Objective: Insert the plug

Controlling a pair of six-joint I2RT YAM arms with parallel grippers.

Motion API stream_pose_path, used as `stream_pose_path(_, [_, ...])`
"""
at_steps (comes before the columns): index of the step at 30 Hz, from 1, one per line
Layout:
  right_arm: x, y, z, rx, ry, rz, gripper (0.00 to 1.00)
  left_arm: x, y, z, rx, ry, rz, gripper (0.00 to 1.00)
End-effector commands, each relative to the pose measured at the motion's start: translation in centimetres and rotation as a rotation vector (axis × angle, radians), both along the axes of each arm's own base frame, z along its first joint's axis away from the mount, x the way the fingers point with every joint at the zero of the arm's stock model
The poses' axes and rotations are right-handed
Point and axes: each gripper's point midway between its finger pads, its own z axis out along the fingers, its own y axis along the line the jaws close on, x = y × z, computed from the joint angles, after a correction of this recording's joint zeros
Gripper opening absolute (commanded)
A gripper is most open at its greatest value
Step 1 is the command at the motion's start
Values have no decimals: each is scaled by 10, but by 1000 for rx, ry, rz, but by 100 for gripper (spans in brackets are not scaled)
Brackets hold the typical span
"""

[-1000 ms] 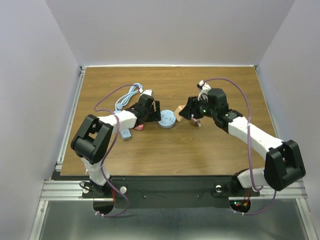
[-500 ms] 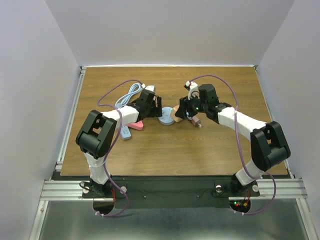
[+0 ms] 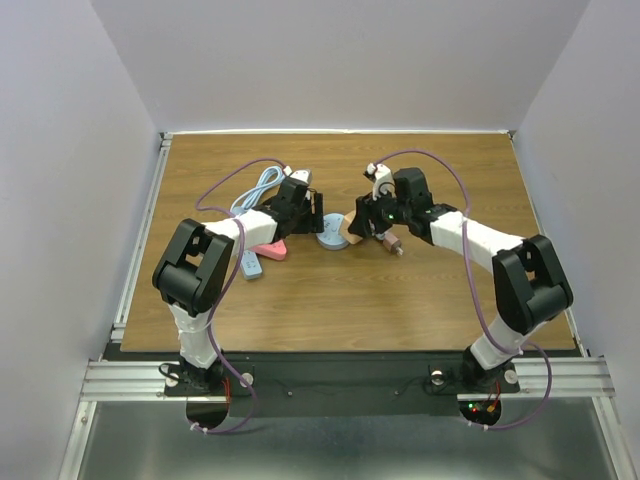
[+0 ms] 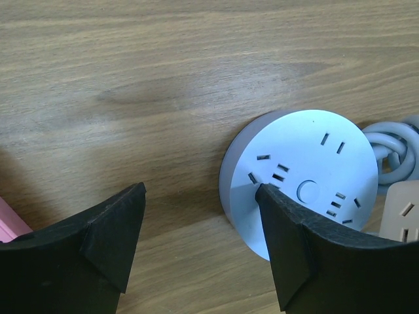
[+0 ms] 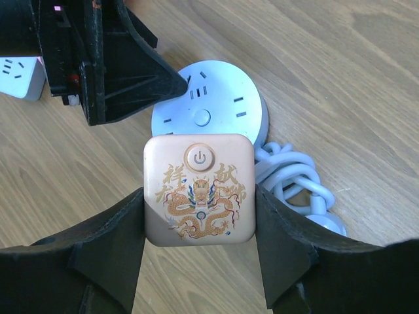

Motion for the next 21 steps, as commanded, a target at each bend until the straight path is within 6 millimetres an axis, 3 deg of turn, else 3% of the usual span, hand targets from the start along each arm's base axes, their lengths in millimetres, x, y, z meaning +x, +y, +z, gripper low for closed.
stream_pose_path(1, [22, 21, 41, 67, -152, 39, 1, -5, 7, -12, 49, 39, -19, 79])
stream_pose_path(8, [26, 26, 44, 73, -172, 40, 1, -10, 2, -11, 25, 52, -45, 79])
stream_pose_path(21, [34, 31, 13, -28, -187, 36, 0, -11, -1, -11, 17, 55, -59, 79])
